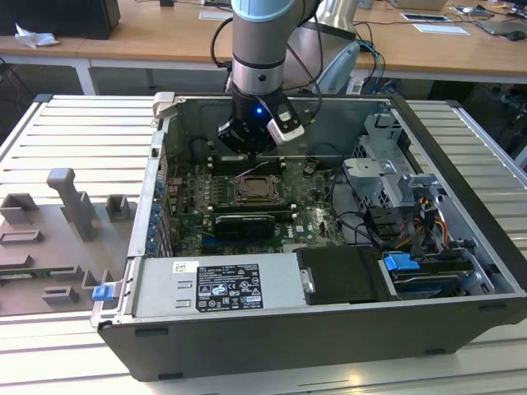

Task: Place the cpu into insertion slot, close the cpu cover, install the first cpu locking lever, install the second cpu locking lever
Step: 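Install the first cpu locking lever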

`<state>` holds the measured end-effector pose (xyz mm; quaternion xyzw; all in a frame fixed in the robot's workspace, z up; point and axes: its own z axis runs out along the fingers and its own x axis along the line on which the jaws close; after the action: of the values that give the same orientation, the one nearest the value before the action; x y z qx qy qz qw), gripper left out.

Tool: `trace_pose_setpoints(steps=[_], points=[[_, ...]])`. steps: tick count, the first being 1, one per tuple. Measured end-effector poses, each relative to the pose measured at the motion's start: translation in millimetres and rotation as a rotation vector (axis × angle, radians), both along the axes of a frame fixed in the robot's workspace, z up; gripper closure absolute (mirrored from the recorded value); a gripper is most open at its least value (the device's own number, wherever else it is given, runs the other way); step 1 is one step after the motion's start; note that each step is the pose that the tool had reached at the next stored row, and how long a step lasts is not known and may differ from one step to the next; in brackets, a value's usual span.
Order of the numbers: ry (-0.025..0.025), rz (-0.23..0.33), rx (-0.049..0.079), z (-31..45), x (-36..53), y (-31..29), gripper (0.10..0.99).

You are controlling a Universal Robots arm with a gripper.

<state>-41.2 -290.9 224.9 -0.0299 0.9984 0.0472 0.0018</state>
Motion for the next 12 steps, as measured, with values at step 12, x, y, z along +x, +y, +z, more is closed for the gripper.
trace_pose_setpoints(steps=[12], points=[[-0.0001,0.0,0.0,-2.9,4.7,0.0,0.98]])
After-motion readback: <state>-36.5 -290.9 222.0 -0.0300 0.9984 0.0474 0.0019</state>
